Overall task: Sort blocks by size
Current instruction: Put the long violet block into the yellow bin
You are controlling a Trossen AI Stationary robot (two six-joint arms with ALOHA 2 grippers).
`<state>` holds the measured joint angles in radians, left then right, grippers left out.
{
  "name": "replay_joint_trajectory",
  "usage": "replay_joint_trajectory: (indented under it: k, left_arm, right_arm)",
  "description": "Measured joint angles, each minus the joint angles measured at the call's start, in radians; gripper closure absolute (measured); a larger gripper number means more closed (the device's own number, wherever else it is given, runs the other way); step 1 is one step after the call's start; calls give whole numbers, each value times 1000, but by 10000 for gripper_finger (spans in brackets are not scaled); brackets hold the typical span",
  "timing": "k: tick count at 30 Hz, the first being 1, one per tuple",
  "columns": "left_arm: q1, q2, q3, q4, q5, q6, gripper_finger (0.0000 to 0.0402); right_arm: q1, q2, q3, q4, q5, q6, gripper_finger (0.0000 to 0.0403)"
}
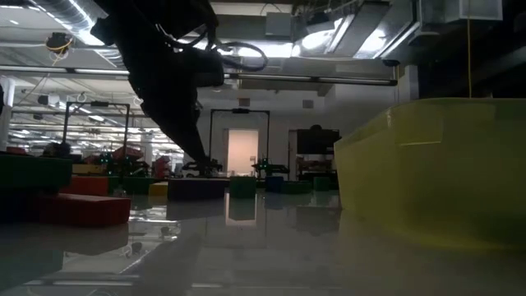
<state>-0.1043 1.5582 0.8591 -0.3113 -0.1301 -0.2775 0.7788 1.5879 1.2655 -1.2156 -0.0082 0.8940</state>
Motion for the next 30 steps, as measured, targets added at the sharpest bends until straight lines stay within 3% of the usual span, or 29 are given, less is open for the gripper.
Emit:
replay_joint_trajectory:
  k: [8,15,18,24,30]
  left_arm:
    - [0,58,-1,7,-37,-76,219]
    - [0,126,-1,7,-39,-140,225]
    - [0,136,-1,6,-40,-142,255]
    - [0,134,0,8,-39,-153,365]
    - [-8,134,65,9,63,-158,362]
  right_arm:
    - [0,0,0,4,6,-10,178]
    - [0,0,0,6,77,-23,178]
    - [-15,0,0,6,83,-98,178]
    - [-60,0,0,0,77,-172,178]
    - [-134,0,0,-20,123,-322,178]
